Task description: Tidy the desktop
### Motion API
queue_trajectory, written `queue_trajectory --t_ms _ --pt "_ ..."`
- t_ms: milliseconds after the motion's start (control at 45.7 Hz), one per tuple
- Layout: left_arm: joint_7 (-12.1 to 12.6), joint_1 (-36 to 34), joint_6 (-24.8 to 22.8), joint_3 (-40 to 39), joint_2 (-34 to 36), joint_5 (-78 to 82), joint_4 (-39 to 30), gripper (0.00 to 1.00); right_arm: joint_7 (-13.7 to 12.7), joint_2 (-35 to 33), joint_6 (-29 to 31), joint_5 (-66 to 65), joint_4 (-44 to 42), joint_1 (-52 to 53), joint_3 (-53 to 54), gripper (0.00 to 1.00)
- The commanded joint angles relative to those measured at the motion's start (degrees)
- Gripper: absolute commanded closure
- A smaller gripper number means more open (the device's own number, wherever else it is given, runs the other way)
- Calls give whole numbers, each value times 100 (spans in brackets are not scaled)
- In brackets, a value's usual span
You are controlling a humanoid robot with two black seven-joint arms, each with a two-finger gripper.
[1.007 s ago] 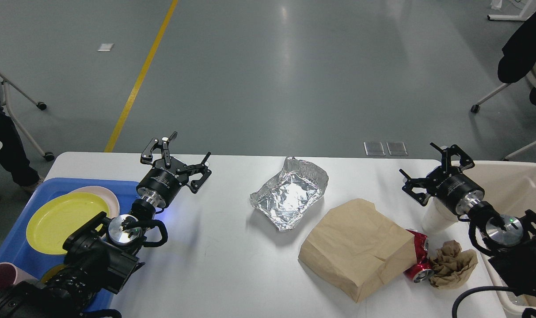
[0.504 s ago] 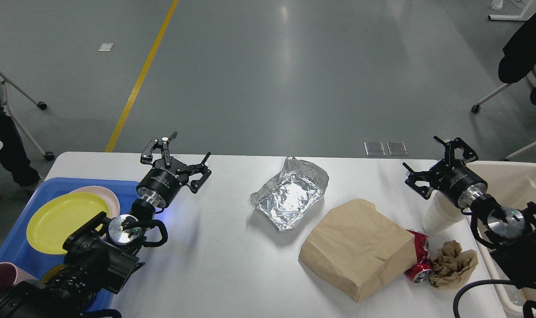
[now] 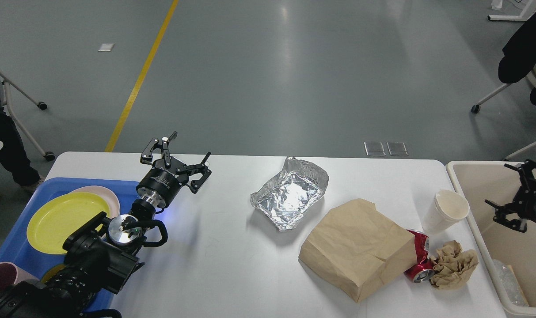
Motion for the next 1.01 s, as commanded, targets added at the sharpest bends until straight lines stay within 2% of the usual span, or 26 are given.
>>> queue_trajectory --t_ms 0,88,285,438,613,723,876,986 --pt "0 0 0 0 0 -6 0 3 0 -531 12 -5 45 40 -504 0" --pt "0 0 0 0 0 3 0 3 0 -979 55 -5 115 206 -1047 0" --pt "0 0 0 0 0 -6 0 3 0 -1499 117 -40 247 1050 -2076 0" --pt "0 0 0 0 0 -6 0 3 9 -1816 372 -356 432 2350 -3710 0" --pt "0 0 0 0 0 -6 0 3 9 -1676 451 -813 440 4099 -5960 0" --pt "0 0 0 0 0 -6 0 3 9 -1430 451 -1077 440 4776 -6963 0" --pt "9 0 0 0 0 -6 0 3 9 -1131 469 -1568 537 5374 -7518 0" --pt "0 0 0 0 0 -6 0 3 9 -902 469 -2288 1011 5700 -7632 0"
